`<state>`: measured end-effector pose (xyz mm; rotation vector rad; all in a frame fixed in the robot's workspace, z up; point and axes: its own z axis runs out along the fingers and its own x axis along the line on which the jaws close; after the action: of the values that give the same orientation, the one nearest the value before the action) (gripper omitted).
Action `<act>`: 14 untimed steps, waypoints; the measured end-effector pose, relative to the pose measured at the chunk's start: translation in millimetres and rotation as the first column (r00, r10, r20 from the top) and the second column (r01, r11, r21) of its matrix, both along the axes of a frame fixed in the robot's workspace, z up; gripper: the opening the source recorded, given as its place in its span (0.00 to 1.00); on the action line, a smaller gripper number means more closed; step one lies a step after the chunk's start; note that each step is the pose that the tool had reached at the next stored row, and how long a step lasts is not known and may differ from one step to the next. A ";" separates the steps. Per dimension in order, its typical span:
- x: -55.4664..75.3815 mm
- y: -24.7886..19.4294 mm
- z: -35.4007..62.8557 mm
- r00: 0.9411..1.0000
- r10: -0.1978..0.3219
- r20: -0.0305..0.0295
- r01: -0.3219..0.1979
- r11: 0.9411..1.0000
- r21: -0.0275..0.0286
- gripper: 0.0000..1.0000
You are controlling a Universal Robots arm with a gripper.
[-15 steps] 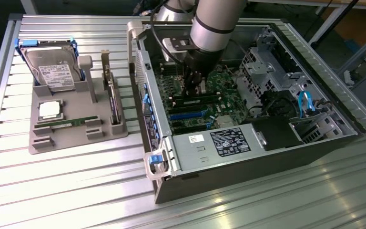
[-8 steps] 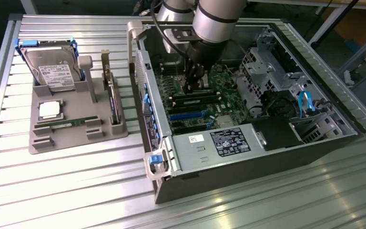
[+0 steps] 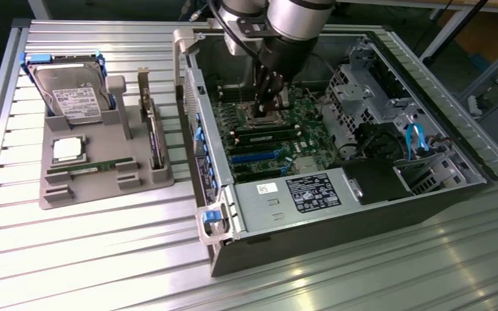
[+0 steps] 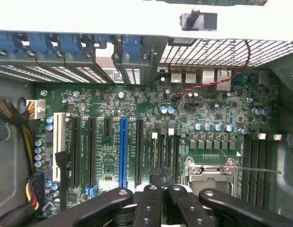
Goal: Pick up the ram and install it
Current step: 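Press down the ram until it locks into place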
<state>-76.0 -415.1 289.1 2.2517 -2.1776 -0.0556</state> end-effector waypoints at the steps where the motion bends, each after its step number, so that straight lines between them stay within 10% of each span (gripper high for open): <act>1: 0.1 0.0 2.8 1.000 0.000 0.000 0.000 1.000 0.000 0.10; 14: 1.2 0.0 47.7 1.000 0.000 0.000 0.000 1.000 0.000 0.10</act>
<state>-74.8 -415.1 336.8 2.2517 -2.1777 -0.0556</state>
